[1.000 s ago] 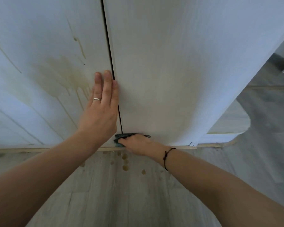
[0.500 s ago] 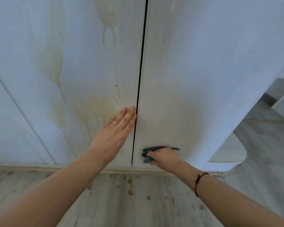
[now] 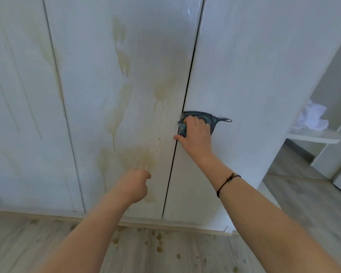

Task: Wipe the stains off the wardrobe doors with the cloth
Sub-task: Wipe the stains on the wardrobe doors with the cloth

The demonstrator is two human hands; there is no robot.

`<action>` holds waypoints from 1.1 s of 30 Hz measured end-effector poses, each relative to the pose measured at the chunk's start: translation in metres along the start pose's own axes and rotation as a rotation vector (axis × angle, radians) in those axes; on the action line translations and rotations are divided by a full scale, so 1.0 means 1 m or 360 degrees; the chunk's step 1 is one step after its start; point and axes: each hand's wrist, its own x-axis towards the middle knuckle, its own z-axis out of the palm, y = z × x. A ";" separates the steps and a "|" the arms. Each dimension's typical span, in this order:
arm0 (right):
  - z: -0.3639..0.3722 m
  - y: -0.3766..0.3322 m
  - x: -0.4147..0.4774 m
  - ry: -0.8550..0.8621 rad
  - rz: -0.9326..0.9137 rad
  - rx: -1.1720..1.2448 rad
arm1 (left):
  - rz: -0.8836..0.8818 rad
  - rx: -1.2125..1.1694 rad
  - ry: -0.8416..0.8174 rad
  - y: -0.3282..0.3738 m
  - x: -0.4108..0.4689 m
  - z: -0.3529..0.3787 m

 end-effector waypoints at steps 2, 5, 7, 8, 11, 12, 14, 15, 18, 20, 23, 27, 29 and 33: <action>0.006 -0.014 -0.010 -0.0098 -0.0062 0.0083 | -0.0065 -0.0029 -0.0040 -0.007 -0.005 0.005; 0.016 -0.034 -0.033 -0.0652 -0.0098 0.0203 | -0.0100 -0.0102 -0.0057 -0.011 -0.008 0.003; 0.018 -0.043 -0.051 -0.1139 0.0041 0.0501 | -0.0117 -0.0084 -0.0011 -0.011 -0.013 -0.003; 0.015 -0.046 -0.058 -0.1327 0.0081 0.0645 | -0.0103 -0.0108 0.0038 -0.011 -0.015 -0.007; 0.002 -0.045 -0.059 -0.1472 0.0115 0.0950 | 0.0015 -0.0343 0.0209 -0.012 -0.017 -0.015; -0.004 -0.045 -0.055 -0.1431 0.0147 0.1064 | 0.0040 -0.0510 0.0232 -0.012 -0.017 -0.018; -0.010 -0.047 -0.049 -0.1341 0.0216 0.1251 | 0.0032 -0.0895 0.0195 -0.014 -0.014 -0.017; -0.012 -0.048 -0.047 -0.1307 0.0228 0.1288 | 0.0040 -0.1058 0.0144 -0.012 -0.013 -0.017; -0.008 -0.048 -0.053 -0.1344 0.0154 0.1177 | 0.0008 -0.1518 -0.0002 -0.010 -0.011 -0.016; 0.001 -0.046 -0.057 -0.1344 0.0110 0.1059 | -0.0036 -0.1787 -0.0126 -0.007 -0.011 -0.016; 0.013 -0.044 -0.058 -0.1105 0.0087 0.0975 | -0.0042 -0.1878 -0.0113 -0.005 -0.003 -0.013; 0.018 -0.052 -0.053 -0.0720 0.0037 0.0944 | -0.0238 -0.1917 0.0365 -0.003 0.024 -0.008; 0.020 -0.046 -0.048 -0.0590 0.0150 0.0986 | -0.0290 -0.2048 0.0506 -0.003 0.031 -0.009; 0.016 -0.021 -0.043 -0.0744 0.0419 0.1313 | -0.0330 -0.2057 0.0562 -0.008 0.028 -0.015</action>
